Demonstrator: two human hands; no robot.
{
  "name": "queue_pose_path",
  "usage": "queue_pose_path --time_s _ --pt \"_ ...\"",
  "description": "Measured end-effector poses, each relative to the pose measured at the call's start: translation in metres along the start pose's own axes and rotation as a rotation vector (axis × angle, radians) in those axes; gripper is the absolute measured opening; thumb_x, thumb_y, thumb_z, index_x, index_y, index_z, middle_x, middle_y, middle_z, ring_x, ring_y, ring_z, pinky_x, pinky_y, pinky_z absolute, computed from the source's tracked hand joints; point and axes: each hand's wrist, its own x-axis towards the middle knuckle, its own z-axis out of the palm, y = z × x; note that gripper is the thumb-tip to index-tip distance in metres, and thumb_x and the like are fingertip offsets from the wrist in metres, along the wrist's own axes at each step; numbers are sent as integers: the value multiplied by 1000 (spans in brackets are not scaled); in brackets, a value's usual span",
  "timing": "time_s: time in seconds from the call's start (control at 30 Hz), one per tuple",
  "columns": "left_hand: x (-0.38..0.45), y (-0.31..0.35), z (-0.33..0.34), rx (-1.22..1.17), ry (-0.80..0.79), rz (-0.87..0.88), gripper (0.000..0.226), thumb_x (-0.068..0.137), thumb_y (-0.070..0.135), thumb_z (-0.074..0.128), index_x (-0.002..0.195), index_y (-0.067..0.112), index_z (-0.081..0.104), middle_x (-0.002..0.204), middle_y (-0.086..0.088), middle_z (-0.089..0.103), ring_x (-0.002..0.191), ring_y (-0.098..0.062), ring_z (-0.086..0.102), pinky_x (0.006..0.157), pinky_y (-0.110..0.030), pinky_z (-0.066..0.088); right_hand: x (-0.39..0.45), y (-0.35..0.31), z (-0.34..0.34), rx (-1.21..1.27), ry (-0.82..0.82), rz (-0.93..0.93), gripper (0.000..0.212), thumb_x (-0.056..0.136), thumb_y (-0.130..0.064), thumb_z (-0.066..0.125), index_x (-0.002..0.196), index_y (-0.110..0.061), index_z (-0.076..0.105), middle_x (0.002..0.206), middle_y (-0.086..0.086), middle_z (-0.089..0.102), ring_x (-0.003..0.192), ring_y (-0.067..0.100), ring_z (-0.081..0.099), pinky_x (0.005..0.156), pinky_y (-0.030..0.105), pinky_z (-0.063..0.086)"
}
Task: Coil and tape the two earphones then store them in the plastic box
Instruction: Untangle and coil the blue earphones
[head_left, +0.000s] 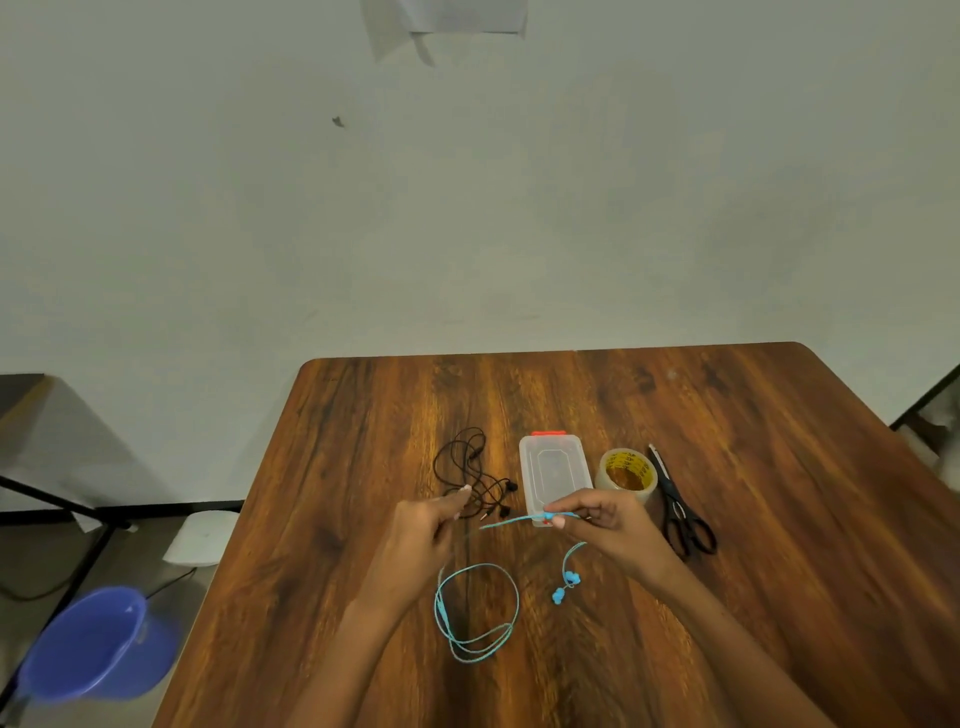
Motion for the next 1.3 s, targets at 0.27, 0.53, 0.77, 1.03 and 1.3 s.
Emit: queue_pose_path --time_s 0.27,0.53,0.77,1.03,1.3 --pt "11 35 19 -228 -123 -94 18 87 35 65 95 24 76 85 10 75 80 1 67 70 -19 51 4 -17 33 -68 39 -89 13 77 -15 77 90 -17 75 88 -2 70 87 9 66 77 27 57" --pt "20 29 9 -491 -174 -247 18 80 27 72 77 10 77 70 -6 74 69 -19 70 66 -23 52 3 -20 30 -11 48 -36 22 70 -18 83 85 -24 67 92 -3 70 85 11 70 75 28 59" --pt "29 26 -7 -434 -244 -238 14 82 23 72 76 11 76 71 -3 73 73 -16 69 72 -25 53 2 -22 16 -88 74 -59 19 66 -13 84 71 -26 71 75 -6 74 74 9 70 70 23 58" --pt "31 31 -14 -368 -295 -180 16 83 24 70 78 10 76 72 -4 74 76 -17 70 76 -29 53 8 -36 4 -101 -49 -96 20 79 -5 73 81 -25 69 84 -4 70 78 8 68 69 21 56" --pt "33 31 -27 -385 -323 -164 13 87 19 66 78 16 75 72 -6 71 73 -12 66 75 -26 51 8 -33 12 -168 -249 -88 16 95 -15 54 96 -9 69 77 -4 65 80 8 63 80 23 49"
